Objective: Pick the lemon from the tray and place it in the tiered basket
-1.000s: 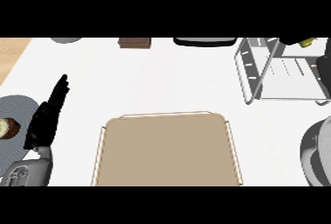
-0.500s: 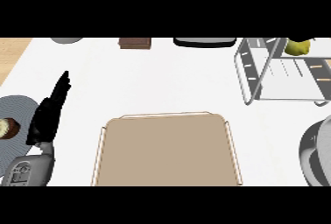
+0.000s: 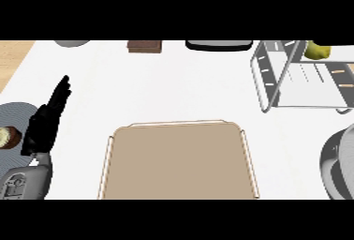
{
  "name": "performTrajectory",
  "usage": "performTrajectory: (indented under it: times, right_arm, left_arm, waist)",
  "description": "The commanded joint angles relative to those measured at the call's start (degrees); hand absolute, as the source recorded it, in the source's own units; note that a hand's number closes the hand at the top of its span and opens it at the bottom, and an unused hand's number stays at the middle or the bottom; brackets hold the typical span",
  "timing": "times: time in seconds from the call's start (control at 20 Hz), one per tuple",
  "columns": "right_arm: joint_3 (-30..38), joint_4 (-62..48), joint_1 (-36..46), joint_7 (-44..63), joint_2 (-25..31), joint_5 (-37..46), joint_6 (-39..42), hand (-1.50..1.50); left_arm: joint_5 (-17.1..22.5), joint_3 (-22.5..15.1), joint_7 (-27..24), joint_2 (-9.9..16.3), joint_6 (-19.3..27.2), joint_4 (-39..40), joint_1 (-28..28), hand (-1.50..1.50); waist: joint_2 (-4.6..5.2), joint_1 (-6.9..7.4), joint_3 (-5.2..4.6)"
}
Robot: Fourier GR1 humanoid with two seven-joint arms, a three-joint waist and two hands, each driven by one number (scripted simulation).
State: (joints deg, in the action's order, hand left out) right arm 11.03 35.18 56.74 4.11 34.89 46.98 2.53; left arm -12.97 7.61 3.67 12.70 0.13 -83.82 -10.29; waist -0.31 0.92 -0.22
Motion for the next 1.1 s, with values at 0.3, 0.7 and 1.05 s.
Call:
performTrajectory:
  times: [0.3, 0.7, 1.05]
  right_arm:
    - [8.6, -4.3, -4.0, -10.4, -0.9, -8.0, -7.6, -1.50]
    - [12.0, -1.0, 1.0, -5.7, 3.1, -11.0, -8.9, -1.50]
    - [18.4, 1.1, -4.8, 1.0, 11.6, -18.9, 4.6, -1.50]
  left_arm:
    - [-1.0, -0.6, 0.4, -1.7, 1.4, 1.3, -1.2, 0.00]
    - [0.0, 0.6, 1.4, -0.7, 0.5, -1.6, 0.8, 0.00]
    - [-1.1, 0.3, -0.3, -0.8, 1.1, -0.3, 1.8, 0.00]
  waist:
    - [0.59, -0.50, 0.28]
    - [0.33, -0.42, 0.23]
    - [-0.02, -1.77, 0.21]
